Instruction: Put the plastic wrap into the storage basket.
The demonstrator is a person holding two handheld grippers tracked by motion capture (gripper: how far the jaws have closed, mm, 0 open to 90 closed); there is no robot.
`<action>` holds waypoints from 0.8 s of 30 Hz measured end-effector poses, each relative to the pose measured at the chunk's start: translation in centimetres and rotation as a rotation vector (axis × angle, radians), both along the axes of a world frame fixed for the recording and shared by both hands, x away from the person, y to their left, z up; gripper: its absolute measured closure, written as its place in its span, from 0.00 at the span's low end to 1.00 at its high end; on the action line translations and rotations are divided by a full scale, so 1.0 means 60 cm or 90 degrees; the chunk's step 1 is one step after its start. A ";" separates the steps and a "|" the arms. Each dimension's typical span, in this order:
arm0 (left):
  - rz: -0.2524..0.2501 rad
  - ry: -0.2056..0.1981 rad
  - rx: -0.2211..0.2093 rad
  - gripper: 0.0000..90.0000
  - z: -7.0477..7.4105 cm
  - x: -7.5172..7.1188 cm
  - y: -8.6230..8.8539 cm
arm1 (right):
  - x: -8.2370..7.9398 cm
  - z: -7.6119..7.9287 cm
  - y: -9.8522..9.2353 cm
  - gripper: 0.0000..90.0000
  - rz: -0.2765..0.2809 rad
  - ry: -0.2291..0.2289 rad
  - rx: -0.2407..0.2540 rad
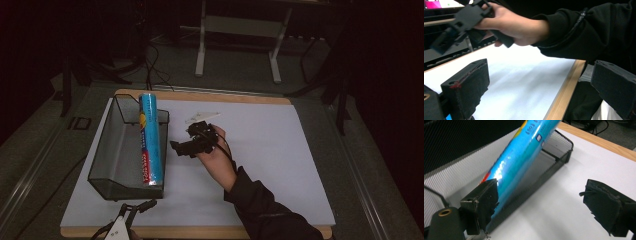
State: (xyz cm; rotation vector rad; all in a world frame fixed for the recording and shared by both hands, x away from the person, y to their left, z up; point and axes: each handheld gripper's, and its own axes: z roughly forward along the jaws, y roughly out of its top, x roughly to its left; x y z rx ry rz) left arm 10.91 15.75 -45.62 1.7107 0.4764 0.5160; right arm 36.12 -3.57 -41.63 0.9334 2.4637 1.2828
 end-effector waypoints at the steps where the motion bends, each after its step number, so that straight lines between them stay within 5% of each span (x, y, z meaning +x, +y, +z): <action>1: 0.000 0.000 0.000 0.03 0.000 0.000 0.000 | 0.000 0.000 0.000 0.14 0.000 0.000 0.000; 8: 0.002 0.000 0.005 0.03 -0.001 0.001 -0.003 | -0.031 0.001 -0.062 0.13 0.003 -0.028 -0.004; 17: 0.002 0.000 0.009 0.03 -0.001 0.001 -0.005 | -0.062 -0.014 -0.125 0.13 0.015 -0.016 0.018; 24: 0.002 -0.002 0.014 0.03 -0.001 0.000 -0.007 | -0.083 -0.029 -0.165 0.13 0.006 -0.023 0.001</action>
